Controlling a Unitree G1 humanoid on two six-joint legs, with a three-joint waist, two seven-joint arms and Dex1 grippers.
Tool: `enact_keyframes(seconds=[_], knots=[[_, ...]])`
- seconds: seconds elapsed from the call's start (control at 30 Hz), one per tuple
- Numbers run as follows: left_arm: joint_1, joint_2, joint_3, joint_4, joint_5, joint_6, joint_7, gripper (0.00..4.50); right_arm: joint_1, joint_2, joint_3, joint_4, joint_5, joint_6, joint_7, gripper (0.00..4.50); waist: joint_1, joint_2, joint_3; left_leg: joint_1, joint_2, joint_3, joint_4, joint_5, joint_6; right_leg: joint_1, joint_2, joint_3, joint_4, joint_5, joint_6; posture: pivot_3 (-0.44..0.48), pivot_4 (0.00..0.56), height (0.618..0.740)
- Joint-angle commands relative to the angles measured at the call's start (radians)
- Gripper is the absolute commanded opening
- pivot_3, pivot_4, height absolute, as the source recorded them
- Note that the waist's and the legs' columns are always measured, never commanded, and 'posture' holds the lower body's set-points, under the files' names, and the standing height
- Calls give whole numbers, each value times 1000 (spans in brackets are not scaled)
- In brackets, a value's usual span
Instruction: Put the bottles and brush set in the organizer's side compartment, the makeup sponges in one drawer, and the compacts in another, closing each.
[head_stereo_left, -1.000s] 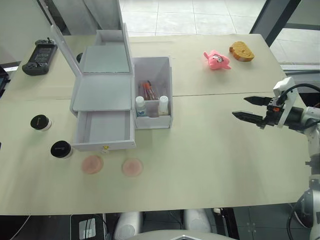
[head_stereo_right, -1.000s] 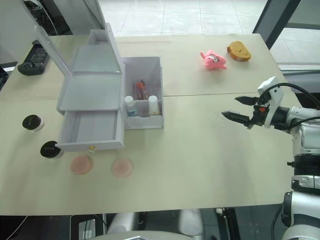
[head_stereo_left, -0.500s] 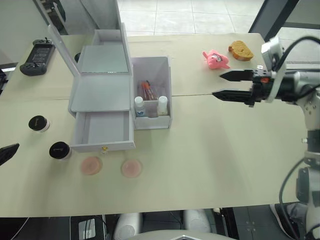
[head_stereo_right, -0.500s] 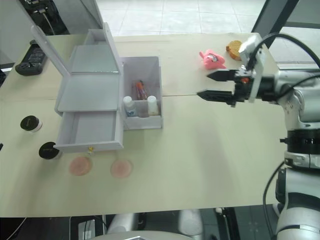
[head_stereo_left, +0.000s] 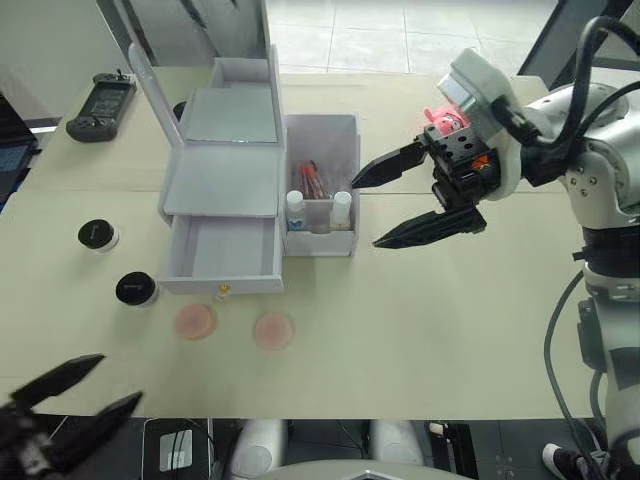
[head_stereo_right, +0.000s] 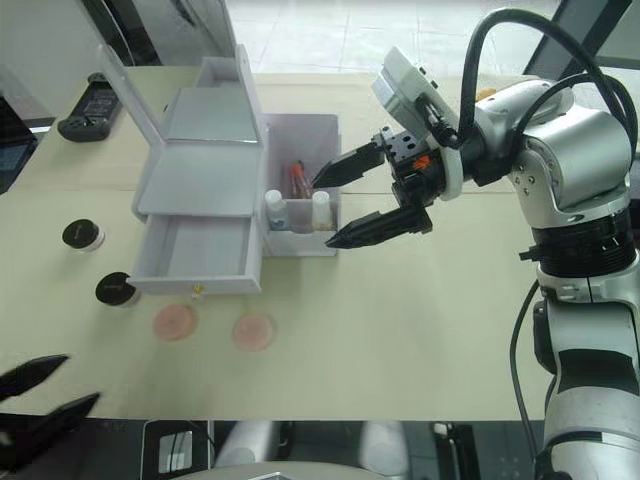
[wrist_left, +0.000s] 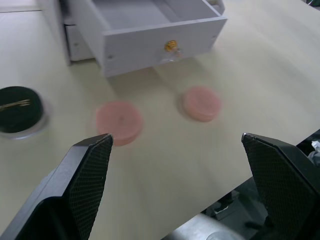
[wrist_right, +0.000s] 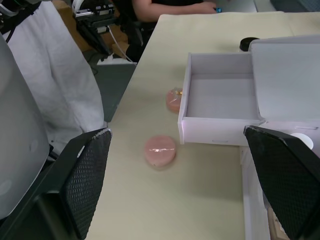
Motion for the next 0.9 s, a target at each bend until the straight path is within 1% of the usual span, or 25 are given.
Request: enact_keyframes(seconds=[0.03, 0.1, 0.17, 0.27, 0.33, 0.4, 0.47, 0.53, 0.73, 0.9], knots=[[-7, -65, -194, -71, 104, -44, 123, 4433, -8, -33, -5, -22, -13, -46, 67, 4500, 0, 0, 0, 0, 0, 0, 0, 0, 0, 0, 0, 0, 1, 0, 0, 0, 150, 740], [-8, -83, -288, -69, 198, -91, 156, 4433, -1, -42, -5, -23, -20, -54, 66, 4500, -3, 0, 0, 0, 0, 0, 0, 0, 0, 0, 0, 1, 0, 0, 0, 0, 150, 740], [-45, -105, -421, -49, 314, -126, 236, 4433, 19, -63, -11, -34, -27, -67, 61, 4500, -3, 1, 0, 0, 0, 0, 0, 0, 0, -1, 0, 1, 1, 0, 0, 0, 150, 740], [-106, -91, -613, -20, 489, -160, 332, 4433, 43, -84, -27, -49, -26, -73, 45, 4500, 1, 0, 0, 0, -1, 1, 1, 0, 0, 0, 0, 1, 0, 0, 0, 0, 150, 740], [-174, -97, -728, 2, 573, -153, 411, 4433, 65, -93, -40, -66, -26, -76, 26, 4500, 0, 0, 0, 0, -1, 1, 1, 0, 0, -1, 0, 1, 1, 0, 0, 0, 150, 740], [-214, -88, -819, 17, 646, -139, 466, 4433, 79, -100, -49, -87, -24, -70, 12, 4500, 1, 0, 0, 0, -1, 0, 1, 0, 0, 0, 0, 1, 1, 0, 0, 0, 150, 740], [-253, -96, -863, 30, 675, -99, 524, 4433, 84, -106, -58, -114, -18, -52, -7, 4500, -2, 0, 0, 0, -1, 0, 1, 0, 0, 0, 0, 1, 2, 0, 0, 0, 150, 740], [-303, -78, -888, 41, 689, -53, 549, 4433, 88, -115, -68, -132, -13, -35, -22, 4500, -2, 0, 0, 0, -1, 0, 1, 0, 0, -1, 0, 1, 2, 0, 0, 0, 150, 740], [-455, -10, -968, 62, 717, 92, 583, 4433, 108, -135, -94, -167, -17, -10, -57, 4500, 2, 0, 0, 1, -1, 0, 2, 0, 0, -1, 0, 1, 2, 0, 0, 0, 150, 740], [-545, 9, -1019, 82, 706, 162, 595, 4433, 112, -151, -111, -193, -7, 16, -73, 4500, 4, 0, 0, 1, -1, 0, 2, 0, 0, 0, 0, 1, 3, 0, 0, 0, 150, 740]])
